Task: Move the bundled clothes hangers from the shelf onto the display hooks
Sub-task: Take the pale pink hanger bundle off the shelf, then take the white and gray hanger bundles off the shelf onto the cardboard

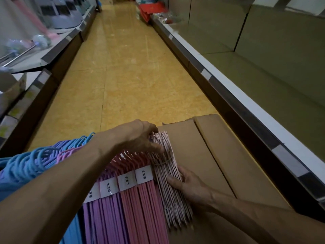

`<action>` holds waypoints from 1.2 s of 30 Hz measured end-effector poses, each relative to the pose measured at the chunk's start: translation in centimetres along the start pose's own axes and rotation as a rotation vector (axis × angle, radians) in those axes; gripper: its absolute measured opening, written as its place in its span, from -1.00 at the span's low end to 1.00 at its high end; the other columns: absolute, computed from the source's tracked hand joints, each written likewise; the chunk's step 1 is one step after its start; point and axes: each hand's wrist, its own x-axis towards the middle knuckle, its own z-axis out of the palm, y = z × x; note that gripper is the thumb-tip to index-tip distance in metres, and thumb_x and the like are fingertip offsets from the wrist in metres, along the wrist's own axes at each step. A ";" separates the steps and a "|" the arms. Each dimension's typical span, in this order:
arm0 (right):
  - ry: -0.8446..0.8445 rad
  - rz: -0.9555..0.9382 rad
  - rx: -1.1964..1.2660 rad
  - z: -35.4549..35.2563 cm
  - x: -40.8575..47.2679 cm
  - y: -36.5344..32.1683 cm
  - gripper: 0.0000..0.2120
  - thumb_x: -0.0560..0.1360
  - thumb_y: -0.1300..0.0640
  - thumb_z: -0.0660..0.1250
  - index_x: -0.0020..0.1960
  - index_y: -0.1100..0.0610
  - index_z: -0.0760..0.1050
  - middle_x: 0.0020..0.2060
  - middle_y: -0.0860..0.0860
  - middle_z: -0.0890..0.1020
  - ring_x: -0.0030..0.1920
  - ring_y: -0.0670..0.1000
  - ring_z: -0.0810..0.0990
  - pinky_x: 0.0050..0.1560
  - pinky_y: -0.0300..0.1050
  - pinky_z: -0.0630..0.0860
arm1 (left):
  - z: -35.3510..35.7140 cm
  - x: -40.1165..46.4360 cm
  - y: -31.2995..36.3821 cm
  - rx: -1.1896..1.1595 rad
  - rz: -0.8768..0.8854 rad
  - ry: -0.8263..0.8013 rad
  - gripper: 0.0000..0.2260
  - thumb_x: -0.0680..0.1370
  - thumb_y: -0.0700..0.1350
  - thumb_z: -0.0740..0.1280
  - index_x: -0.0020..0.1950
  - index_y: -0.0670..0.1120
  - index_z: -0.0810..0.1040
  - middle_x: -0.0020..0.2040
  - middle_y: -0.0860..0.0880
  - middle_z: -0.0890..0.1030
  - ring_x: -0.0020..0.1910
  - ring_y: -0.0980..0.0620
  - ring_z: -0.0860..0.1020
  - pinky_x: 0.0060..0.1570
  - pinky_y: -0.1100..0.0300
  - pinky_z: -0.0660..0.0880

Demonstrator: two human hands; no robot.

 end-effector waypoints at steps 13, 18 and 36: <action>0.220 -0.048 -0.493 -3.2 -2.6 -1.1 -0.72 0.51 -0.06 0.43 0.09 0.11 0.53 -0.06 0.08 0.65 -0.05 0.04 0.65 0.05 0.09 0.63 | -0.3 -0.8 1.4 -0.070 0.148 0.252 -0.48 0.52 0.25 0.28 0.41 0.03 0.45 0.35 0.01 0.53 0.22 0.09 0.53 0.15 0.16 0.51; 0.281 -0.094 -0.520 -5.9 -6.6 -2.3 -0.81 0.57 0.11 0.38 0.12 0.19 0.55 -0.07 0.13 0.68 -0.02 0.08 0.68 0.07 0.06 0.62 | -0.5 -0.5 5.4 -0.251 0.289 0.439 -0.78 0.57 0.08 0.32 0.14 0.04 0.64 0.06 0.12 0.66 0.00 0.30 0.57 0.06 0.21 0.55; 0.445 -0.127 -0.563 -17.0 -16.6 -3.6 -0.89 0.62 0.16 0.29 0.06 0.18 0.55 -0.15 0.07 0.68 -0.17 -0.05 0.68 -0.07 -0.14 0.66 | 1.8 1.3 15.5 -0.696 0.388 0.371 -0.84 0.60 -0.03 0.29 0.14 0.08 0.60 -0.04 0.07 0.68 -0.06 0.16 0.64 0.01 0.11 0.58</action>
